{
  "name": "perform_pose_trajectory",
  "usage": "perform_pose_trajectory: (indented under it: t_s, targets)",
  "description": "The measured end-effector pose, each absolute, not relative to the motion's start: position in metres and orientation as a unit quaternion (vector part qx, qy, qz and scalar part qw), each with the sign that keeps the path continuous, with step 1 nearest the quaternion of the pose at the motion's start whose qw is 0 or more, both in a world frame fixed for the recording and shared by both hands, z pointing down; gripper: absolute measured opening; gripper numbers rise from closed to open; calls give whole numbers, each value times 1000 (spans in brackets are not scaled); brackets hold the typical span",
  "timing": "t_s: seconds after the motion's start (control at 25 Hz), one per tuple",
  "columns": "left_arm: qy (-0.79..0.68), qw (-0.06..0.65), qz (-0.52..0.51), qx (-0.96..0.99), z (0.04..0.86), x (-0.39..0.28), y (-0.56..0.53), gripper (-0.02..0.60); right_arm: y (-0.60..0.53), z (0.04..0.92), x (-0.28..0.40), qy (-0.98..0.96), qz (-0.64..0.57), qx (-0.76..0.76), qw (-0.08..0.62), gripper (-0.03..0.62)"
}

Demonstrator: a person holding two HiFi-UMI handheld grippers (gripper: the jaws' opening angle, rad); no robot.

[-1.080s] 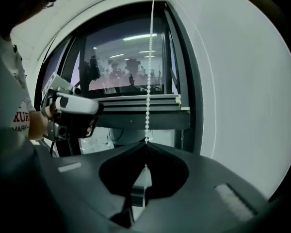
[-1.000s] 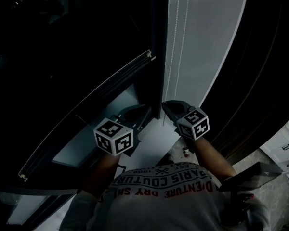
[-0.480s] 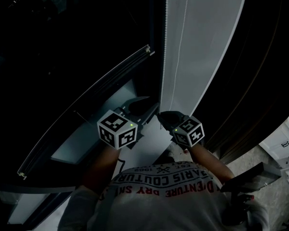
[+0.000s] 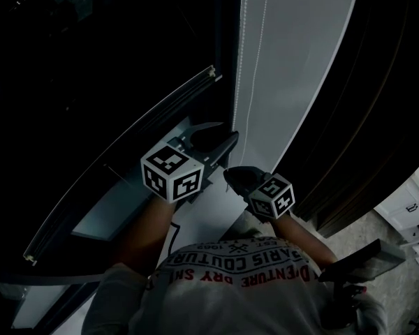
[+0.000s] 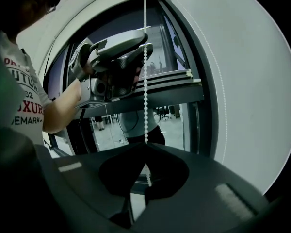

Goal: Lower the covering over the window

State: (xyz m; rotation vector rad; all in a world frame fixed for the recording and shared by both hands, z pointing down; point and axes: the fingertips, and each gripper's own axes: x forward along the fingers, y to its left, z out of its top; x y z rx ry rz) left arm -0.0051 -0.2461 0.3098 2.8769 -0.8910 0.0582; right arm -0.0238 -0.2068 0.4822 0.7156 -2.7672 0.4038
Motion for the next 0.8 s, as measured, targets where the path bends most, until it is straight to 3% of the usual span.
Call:
perform_pose_trajectory:
  t_s: [0.28, 0.4, 0.8]
  targets:
    - [-272, 57, 13, 961, 296, 7, -242, 97, -205, 481, -21, -952, 130, 247, 125, 6]
    - [-273, 61, 10, 960, 294, 8, -243, 12, -205, 482, -21, -952, 133, 245, 125, 6]
    - [-259, 62, 7, 964, 298, 5, -234, 6, -204, 487, -19, -952, 148, 240, 120, 6]
